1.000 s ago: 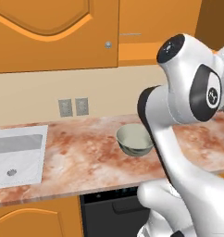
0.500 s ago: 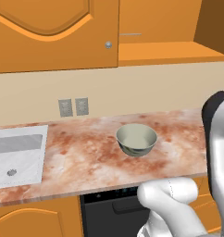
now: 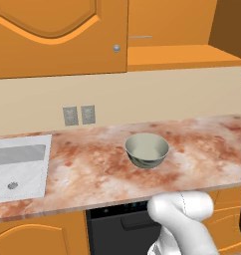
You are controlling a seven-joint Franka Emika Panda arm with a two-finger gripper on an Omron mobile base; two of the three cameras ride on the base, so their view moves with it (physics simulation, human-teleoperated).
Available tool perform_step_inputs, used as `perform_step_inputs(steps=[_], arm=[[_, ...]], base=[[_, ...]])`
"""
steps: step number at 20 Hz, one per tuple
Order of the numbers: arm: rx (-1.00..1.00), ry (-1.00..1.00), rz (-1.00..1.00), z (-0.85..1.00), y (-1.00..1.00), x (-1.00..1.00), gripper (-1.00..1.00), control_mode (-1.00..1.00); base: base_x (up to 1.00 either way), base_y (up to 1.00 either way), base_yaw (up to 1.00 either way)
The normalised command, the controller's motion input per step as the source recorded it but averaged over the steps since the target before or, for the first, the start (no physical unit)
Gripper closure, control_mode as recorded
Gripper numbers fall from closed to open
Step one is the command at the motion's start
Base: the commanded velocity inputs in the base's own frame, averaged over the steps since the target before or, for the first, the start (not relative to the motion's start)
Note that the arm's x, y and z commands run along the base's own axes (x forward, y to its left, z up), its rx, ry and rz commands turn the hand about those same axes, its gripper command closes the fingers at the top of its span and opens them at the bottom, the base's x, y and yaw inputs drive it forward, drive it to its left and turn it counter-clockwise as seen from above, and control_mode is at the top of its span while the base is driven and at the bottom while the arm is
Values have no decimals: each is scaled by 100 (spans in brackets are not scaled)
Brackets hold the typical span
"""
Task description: Open the cabinet and setup a tea strainer by placing it in the bowl upright.
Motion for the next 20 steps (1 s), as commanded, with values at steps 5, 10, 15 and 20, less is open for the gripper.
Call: perform_step_inputs(steps=[5,10,15,20], arm=[[-14,7,-1,-5,91,19,-100,-100],[-16,10,-1,0,91,41,-100,-100],[-11,5,0,0,73,78,-100,-100],[2,-9,3,0,69,92,-100,-100]], base=[[0,0,0],[0,0,0],[0,0,0],[0,0,0]])
